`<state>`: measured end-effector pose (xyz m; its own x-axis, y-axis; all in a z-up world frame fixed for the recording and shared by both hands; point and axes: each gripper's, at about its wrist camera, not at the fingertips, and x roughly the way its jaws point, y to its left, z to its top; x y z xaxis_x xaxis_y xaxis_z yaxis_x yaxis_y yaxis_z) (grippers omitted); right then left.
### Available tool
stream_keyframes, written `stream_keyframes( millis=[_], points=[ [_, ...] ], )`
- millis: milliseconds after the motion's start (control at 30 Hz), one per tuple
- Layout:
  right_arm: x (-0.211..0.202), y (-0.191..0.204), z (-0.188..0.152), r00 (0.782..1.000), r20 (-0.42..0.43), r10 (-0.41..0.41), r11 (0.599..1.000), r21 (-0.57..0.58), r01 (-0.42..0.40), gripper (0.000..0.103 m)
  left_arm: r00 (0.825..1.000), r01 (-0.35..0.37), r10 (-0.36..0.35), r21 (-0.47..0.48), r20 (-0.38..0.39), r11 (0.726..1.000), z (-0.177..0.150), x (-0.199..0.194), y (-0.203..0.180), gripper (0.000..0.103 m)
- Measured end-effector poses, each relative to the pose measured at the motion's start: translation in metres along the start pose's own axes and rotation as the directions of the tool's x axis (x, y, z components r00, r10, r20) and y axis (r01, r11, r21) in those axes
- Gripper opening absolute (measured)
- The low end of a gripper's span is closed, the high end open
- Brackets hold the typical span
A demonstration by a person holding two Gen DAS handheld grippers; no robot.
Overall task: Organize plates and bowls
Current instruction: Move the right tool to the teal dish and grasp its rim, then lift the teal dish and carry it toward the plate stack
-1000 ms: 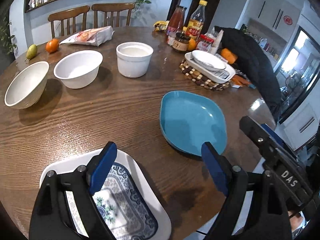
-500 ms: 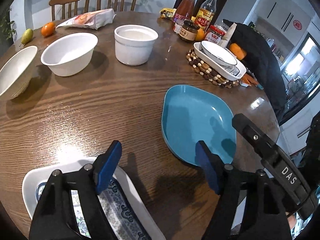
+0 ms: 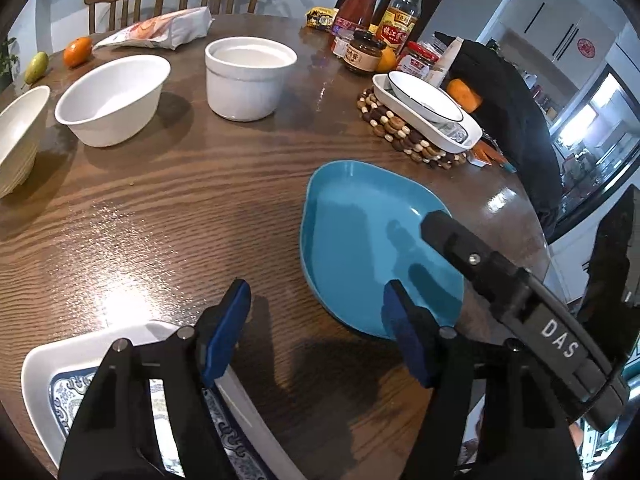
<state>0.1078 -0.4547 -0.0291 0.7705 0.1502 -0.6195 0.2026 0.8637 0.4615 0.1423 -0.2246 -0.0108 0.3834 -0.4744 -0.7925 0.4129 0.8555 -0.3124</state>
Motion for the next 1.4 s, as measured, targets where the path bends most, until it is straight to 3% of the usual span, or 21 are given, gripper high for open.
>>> stream_keyframes(
  millis=[200, 867, 1400],
  points=[
    [0.007, 0.001, -0.001, 1.0, -0.01, 0.018, 1.0, -0.002, -0.018, 0.088, 1.0, -0.013, 0.014, 0.017, -0.006, 1.0, -0.001, 0.003, -0.002, 0.055],
    [0.021, 0.001, -0.001, 0.997, -0.035, 0.062, 0.998, -0.007, -0.062, 0.084, 0.999, 0.026, -0.024, 0.044, -0.047, 0.999, -0.005, 0.012, -0.01, 0.039],
    [-0.003, 0.023, 0.002, 0.997, 0.03, 0.068, 0.995, -0.073, -0.065, 0.082, 1.0, 0.007, -0.009, 0.079, 0.025, 0.997, -0.009, -0.017, -0.015, 0.039]
  ],
)
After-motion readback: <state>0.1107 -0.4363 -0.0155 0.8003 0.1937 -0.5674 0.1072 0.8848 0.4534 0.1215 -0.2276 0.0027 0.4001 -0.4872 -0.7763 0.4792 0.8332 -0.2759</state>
